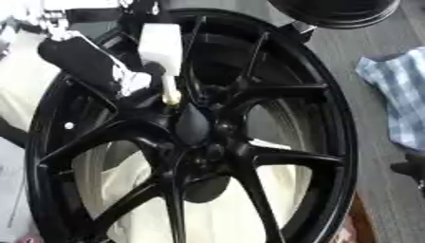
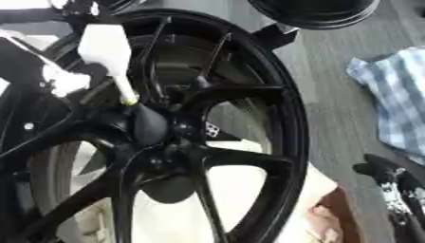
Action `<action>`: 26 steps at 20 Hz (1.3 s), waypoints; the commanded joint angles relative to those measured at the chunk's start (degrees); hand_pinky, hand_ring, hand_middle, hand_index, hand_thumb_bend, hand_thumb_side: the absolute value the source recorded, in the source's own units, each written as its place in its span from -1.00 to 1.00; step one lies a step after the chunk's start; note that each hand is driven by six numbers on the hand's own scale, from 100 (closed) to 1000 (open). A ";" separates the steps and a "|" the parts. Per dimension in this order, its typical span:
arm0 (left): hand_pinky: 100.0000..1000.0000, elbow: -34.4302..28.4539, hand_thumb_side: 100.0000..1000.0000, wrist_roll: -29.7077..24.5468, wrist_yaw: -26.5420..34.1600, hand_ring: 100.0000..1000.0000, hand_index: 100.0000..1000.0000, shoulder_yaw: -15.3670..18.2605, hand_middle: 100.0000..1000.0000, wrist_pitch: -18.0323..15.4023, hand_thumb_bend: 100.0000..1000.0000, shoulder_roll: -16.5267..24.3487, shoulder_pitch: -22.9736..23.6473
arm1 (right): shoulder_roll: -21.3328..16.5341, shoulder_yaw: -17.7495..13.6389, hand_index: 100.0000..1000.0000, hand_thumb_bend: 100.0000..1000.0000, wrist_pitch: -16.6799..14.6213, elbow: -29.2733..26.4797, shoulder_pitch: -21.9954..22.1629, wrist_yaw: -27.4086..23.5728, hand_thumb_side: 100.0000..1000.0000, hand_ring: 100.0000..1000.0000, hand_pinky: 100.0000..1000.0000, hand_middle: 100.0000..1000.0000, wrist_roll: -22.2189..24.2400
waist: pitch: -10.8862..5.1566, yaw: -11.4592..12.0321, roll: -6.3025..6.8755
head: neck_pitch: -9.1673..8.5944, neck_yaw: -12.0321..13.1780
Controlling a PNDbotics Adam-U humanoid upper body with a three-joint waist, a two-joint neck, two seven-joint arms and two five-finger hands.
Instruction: Pull the pin out of the wheel hub.
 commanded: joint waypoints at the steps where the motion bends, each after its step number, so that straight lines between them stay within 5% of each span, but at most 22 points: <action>1: 0.47 -1.46 -0.68 -1.59 1.59 0.33 -0.25 1.92 0.02 3.66 -1.00 1.18 -1.71 | -0.72 -0.08 0.54 -1.00 0.04 -1.17 0.24 -0.60 0.40 0.51 1.00 0.23 0.11 | -2.04 0.09 -0.05 | -0.10 0.12; 11: 0.46 -3.95 -0.66 4.90 8.98 0.31 -0.26 8.92 -0.01 4.13 -1.00 5.03 -1.60 | -1.08 -0.49 0.54 -1.00 -0.57 -1.17 1.23 -0.81 0.35 0.51 1.00 0.23 0.11 | -3.34 1.17 -0.44 | 2.00 -0.46; 17: 0.44 -4.00 -0.64 14.43 15.89 0.29 -0.26 17.47 -0.02 3.60 -1.00 12.52 9.07 | -1.32 -1.00 0.54 -1.00 -1.22 -1.17 1.64 -1.40 0.30 0.51 1.00 0.23 -0.34 | -4.34 2.46 -1.06 | 3.03 -1.92; 18: 0.44 -4.00 -0.76 15.99 16.98 0.28 -0.27 18.84 -0.03 3.58 -1.00 13.56 11.44 | -1.38 -1.02 0.54 -1.00 -1.37 -1.17 1.66 -1.61 0.29 0.51 1.00 0.23 -0.28 | -4.49 2.58 -1.19 | 3.02 -2.11; 19: 0.43 -3.98 -0.64 17.59 17.88 0.28 -0.27 20.21 -0.03 3.83 -1.00 14.41 13.91 | -1.35 -1.09 0.54 -1.00 -1.51 -1.17 1.74 -1.79 0.29 0.51 1.00 0.23 -0.26 | -4.64 2.78 -1.39 | 3.03 -2.56; 26: 0.41 -1.09 -0.64 27.12 21.12 0.27 -0.27 27.22 -0.04 5.24 -1.00 15.36 29.94 | -0.83 -1.65 0.54 -1.00 -2.63 -1.17 2.27 -2.73 0.24 0.51 1.00 0.23 -0.56 | -5.30 3.97 -3.15 | 2.49 -4.26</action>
